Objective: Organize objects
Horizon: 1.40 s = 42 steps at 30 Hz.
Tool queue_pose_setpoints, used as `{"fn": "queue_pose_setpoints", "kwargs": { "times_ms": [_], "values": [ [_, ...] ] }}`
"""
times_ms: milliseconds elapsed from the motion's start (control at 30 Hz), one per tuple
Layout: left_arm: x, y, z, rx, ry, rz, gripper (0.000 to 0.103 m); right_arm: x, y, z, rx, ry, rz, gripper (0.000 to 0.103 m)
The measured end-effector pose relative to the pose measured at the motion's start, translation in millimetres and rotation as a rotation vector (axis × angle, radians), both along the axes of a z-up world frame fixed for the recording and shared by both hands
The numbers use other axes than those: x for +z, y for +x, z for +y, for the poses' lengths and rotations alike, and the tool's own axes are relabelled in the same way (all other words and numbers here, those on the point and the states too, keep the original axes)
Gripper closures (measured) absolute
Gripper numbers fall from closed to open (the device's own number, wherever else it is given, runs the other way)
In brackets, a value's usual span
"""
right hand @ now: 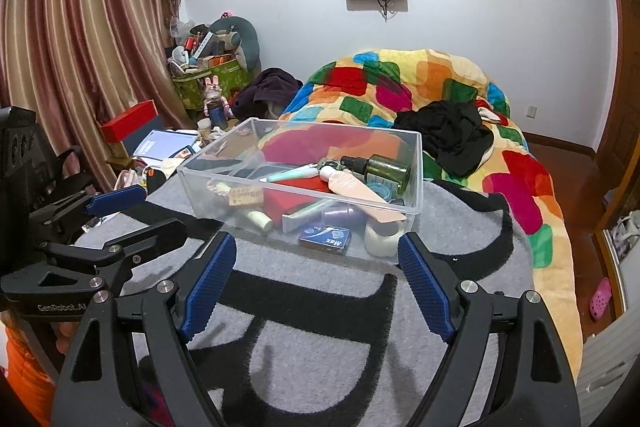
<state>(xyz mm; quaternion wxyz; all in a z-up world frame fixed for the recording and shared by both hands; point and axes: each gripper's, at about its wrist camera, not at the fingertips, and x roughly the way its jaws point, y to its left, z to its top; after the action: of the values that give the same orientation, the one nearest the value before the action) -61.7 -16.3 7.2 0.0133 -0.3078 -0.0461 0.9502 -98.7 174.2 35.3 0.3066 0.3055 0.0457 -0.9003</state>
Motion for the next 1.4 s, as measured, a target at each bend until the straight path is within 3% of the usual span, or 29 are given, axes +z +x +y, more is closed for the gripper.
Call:
{"fn": "queue_pose_setpoints", "kwargs": {
  "times_ms": [800,1033,1400],
  "values": [
    [1.4,1.8,3.3,-0.005,0.008,0.004,0.015,-1.2,3.8,-1.0,0.002,-0.004,-0.01,0.022],
    [4.0,5.7,3.4,0.003,0.012,0.028,0.005,-1.0,3.6,-0.9,0.002,-0.006,-0.012,0.022],
    [0.8,4.4,0.1,0.008,0.034,0.003,0.004,-3.5,9.8,-4.6,0.005,-0.009,-0.02,0.019]
  ]
}}
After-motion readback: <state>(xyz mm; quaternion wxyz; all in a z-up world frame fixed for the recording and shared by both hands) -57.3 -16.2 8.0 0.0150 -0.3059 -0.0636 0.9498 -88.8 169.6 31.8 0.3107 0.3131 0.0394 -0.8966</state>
